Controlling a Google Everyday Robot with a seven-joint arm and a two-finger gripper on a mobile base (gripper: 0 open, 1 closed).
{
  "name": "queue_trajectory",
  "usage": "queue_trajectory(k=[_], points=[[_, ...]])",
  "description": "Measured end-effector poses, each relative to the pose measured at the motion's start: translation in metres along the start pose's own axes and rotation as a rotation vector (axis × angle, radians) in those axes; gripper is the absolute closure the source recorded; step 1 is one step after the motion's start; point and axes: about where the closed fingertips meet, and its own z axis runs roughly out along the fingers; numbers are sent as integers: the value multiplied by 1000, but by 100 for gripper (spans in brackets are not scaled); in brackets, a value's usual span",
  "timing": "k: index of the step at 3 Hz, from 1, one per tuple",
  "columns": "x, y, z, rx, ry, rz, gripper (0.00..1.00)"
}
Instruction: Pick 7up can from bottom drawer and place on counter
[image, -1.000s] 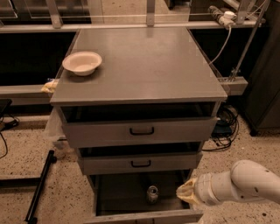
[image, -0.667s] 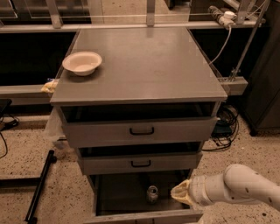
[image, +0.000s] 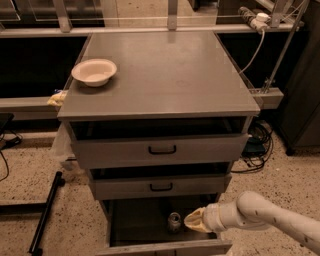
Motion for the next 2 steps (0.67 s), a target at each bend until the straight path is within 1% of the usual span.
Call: queue_trajectory(k=[1,2], points=[[49,-17,39,5,9,50,100],[56,-19,46,8,3,63,100]])
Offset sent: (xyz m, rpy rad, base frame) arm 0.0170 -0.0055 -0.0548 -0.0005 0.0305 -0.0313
